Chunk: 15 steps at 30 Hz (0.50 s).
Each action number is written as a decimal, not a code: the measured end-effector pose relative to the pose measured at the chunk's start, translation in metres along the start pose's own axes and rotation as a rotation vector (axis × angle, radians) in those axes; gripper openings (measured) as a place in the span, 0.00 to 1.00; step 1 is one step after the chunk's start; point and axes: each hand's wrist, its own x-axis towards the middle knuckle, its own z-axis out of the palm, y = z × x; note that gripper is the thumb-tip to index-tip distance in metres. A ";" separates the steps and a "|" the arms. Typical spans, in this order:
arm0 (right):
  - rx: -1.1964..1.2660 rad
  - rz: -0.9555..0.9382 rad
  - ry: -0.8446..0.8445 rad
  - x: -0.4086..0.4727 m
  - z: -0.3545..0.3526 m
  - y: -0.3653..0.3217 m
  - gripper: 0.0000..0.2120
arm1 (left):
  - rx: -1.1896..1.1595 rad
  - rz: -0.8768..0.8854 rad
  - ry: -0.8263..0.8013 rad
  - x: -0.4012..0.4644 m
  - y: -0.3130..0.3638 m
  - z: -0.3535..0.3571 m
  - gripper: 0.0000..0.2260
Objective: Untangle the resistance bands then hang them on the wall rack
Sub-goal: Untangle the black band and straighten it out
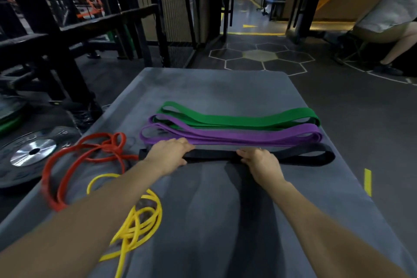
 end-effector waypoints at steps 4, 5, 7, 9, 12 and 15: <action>-0.013 0.025 -0.023 0.000 -0.002 -0.001 0.16 | -0.013 -0.132 -0.068 -0.017 -0.033 -0.004 0.25; -0.014 0.029 -0.022 0.000 -0.003 -0.002 0.16 | -0.061 -0.163 -0.096 -0.019 -0.039 -0.006 0.26; -0.013 0.036 -0.028 0.001 -0.005 -0.002 0.16 | -0.121 -0.189 -0.122 -0.020 -0.045 -0.010 0.27; -0.008 0.057 -0.044 0.002 -0.007 -0.002 0.16 | -0.117 -0.187 -0.124 -0.017 -0.045 -0.016 0.28; 0.007 0.085 -0.059 0.004 -0.009 -0.004 0.15 | -0.040 -0.162 -0.123 -0.011 -0.043 -0.030 0.30; 0.012 0.090 -0.064 0.004 -0.010 -0.004 0.16 | -0.041 -0.131 -0.087 -0.006 -0.046 -0.044 0.28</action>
